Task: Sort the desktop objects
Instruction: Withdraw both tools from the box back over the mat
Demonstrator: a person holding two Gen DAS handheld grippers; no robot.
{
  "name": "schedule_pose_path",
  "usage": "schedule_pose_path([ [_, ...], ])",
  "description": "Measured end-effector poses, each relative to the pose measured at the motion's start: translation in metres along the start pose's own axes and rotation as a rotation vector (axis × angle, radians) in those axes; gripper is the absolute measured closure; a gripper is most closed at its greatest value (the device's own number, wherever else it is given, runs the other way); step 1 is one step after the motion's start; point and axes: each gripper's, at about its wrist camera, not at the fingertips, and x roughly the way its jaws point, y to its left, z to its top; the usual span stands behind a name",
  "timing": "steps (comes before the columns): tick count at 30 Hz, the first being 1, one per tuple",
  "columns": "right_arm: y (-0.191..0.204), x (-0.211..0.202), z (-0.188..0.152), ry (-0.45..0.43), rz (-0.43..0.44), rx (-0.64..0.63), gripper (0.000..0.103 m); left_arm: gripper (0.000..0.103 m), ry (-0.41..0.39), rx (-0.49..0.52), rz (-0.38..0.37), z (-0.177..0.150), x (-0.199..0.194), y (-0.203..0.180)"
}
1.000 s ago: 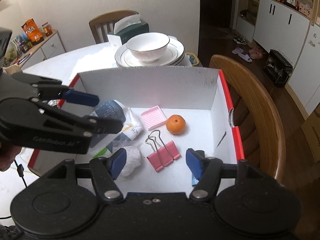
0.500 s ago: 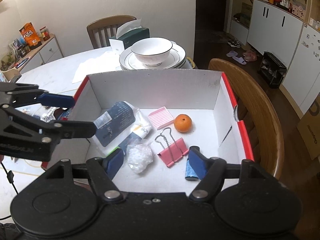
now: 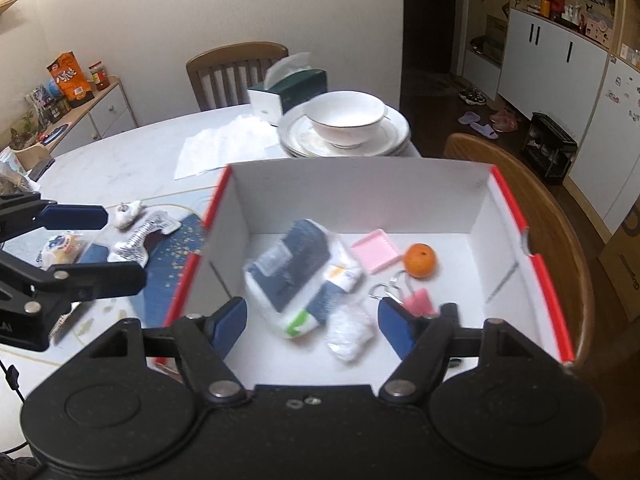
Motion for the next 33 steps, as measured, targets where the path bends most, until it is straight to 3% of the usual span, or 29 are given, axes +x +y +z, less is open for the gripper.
schedule_pose_path([
  [19,0.105,0.021,0.011,0.011,0.031,-0.069,0.031,0.0,-0.014,-0.051,0.087,-0.055,-0.063,0.086],
  [33,0.168,0.058,0.019,0.035,0.051,-0.116,0.031,0.0,0.012,-0.065,0.158,-0.098,-0.078,0.134],
])
